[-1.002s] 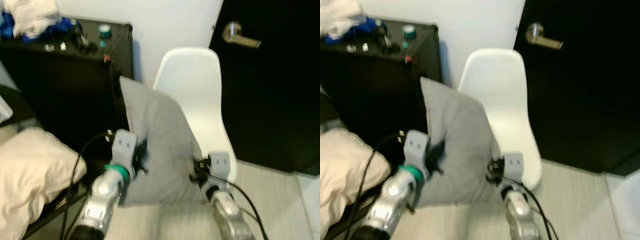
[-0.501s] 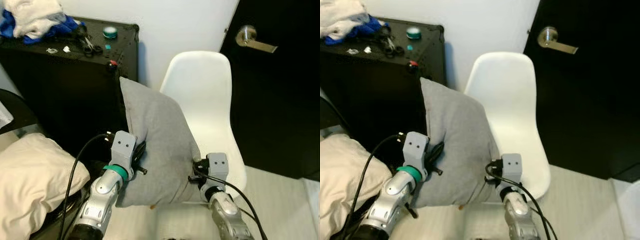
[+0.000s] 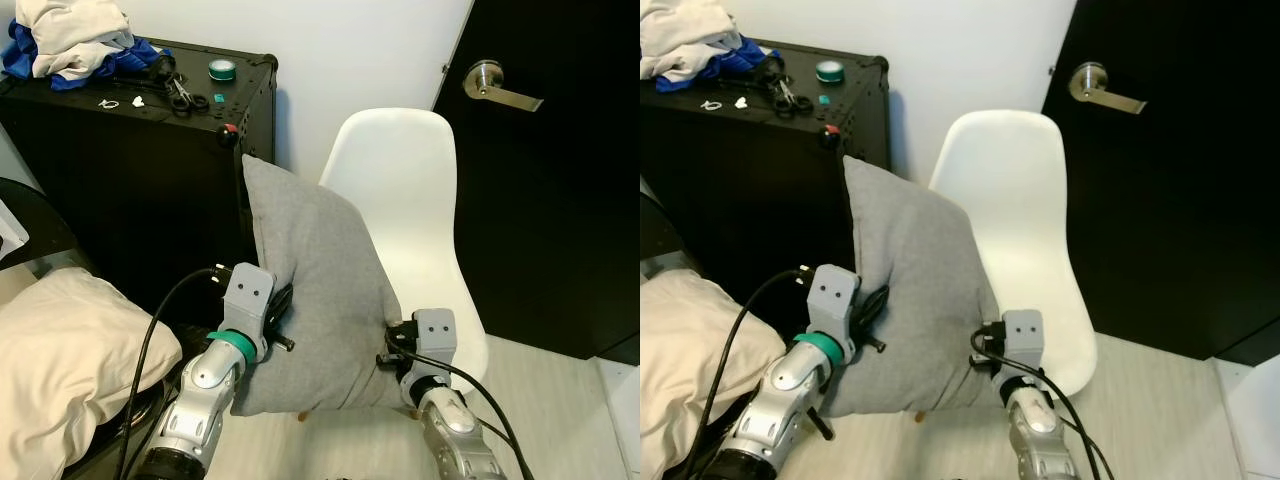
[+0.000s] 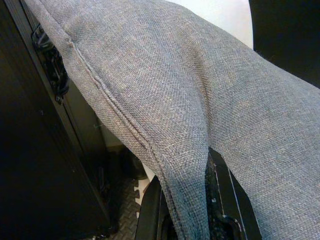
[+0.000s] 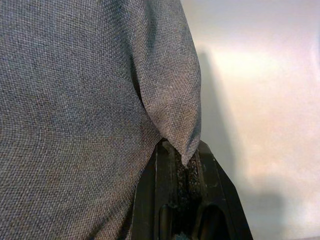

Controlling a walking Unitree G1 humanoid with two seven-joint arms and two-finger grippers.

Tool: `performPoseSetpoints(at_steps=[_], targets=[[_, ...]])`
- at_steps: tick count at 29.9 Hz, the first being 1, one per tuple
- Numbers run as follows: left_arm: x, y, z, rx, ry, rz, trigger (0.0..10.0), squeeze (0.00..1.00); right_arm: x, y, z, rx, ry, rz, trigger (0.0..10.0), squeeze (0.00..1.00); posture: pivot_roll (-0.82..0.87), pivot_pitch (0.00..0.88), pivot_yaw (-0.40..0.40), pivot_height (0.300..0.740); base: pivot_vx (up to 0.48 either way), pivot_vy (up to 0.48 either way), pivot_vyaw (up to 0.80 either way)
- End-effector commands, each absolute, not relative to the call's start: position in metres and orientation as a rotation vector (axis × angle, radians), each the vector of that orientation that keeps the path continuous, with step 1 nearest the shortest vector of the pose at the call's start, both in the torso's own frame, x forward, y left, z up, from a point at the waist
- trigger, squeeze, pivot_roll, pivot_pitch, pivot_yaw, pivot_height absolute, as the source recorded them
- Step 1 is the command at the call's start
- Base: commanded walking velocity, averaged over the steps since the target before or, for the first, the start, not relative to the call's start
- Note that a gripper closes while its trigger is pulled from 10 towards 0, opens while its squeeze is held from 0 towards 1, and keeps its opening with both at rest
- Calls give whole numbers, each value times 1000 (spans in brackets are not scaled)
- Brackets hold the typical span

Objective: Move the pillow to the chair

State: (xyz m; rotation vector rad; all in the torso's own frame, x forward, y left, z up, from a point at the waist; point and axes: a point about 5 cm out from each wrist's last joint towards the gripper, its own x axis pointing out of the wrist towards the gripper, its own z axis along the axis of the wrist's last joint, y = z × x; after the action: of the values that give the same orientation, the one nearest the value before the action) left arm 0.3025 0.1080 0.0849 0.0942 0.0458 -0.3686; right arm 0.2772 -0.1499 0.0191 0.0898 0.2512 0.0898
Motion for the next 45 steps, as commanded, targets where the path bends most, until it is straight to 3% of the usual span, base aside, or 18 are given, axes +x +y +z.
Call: performPoseSetpoints(at_steps=[1, 23, 45], targets=[[304, 115, 88, 107, 24, -340, 10000, 0, 270, -166, 11, 95, 277, 7, 10000, 0, 73, 11, 25, 705, 0, 0, 0], [304, 116, 87, 114, 33, -342, 10000, 0, 270, -166, 12, 101, 269, 3, 10000, 0, 71, 17, 25, 635, 0, 0, 0], [308, 105, 85, 124, 45, -394, 10000, 0, 270, -168, 14, 99, 245, -3, 10000, 0, 53, 27, 39, 625, 0, 0, 0]])
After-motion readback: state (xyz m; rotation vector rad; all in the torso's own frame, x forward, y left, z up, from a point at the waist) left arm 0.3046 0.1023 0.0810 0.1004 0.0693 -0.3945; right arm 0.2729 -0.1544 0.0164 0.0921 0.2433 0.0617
